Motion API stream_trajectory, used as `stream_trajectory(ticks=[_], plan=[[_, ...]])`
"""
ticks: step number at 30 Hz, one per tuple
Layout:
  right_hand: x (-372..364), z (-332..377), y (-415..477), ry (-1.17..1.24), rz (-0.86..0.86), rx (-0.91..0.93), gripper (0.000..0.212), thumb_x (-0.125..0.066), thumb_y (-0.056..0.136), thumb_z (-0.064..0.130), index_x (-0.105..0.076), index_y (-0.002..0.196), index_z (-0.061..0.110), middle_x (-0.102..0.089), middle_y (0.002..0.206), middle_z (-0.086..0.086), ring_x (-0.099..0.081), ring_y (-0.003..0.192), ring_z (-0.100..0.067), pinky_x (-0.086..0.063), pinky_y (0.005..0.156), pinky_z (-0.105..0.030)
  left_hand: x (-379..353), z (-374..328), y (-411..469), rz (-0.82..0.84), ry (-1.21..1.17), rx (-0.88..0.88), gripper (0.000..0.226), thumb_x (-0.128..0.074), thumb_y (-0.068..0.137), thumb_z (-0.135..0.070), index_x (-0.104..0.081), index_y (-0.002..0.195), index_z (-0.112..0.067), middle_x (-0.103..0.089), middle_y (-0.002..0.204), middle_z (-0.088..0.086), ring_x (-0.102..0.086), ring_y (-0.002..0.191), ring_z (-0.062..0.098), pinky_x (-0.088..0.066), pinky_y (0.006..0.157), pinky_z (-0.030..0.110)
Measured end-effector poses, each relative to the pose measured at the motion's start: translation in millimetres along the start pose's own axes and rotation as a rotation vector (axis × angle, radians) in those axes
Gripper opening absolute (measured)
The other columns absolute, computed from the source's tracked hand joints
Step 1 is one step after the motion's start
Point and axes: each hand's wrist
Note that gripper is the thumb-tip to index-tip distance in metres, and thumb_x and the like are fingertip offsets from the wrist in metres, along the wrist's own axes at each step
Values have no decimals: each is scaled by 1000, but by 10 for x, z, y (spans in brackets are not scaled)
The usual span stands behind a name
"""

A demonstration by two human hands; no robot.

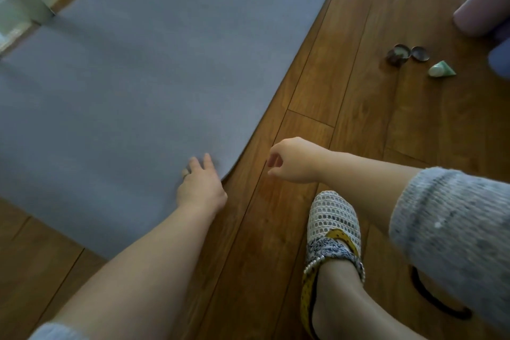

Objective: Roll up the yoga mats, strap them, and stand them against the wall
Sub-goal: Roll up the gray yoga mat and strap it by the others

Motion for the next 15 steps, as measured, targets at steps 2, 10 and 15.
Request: stream_trajectory(ticks=[2, 10, 15], plan=[[68, 26, -103, -6, 0, 7, 28, -58, 94, 29, -62, 119, 16, -62, 111, 0, -59, 100, -16, -52, 84, -27, 90, 19, -18, 20, 13, 51, 40, -42, 92, -8, -44, 131, 1, -36, 142, 22, -41, 127, 38, -44, 94, 39], [827, 431, -942, 157, -33, -23, 59, -61, 83, 59, -57, 125, 17, -62, 116, 0, -61, 100, -15, -54, 86, -31, 1235, -542, -759, 147, -756, 2, 18, -41, 95, 1, -58, 100, 2, -59, 107, 23, -61, 91, 34, -54, 48, 38], [1389, 669, -1993, 202, -12, -135, 66, -66, 79, 60, -53, 130, 19, -61, 113, 1, -62, 93, -16, -56, 76, -32, 2044, -1037, -1746, 170, -1266, -156, 26, -37, 99, 3, -46, 74, 2, -53, 74, 19, -55, 62, 30, -51, 51, 40]])
Point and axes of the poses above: each hand's wrist, its own y-axis towards the middle knuckle, its own x-axis out of the back of the hand, z = x × y
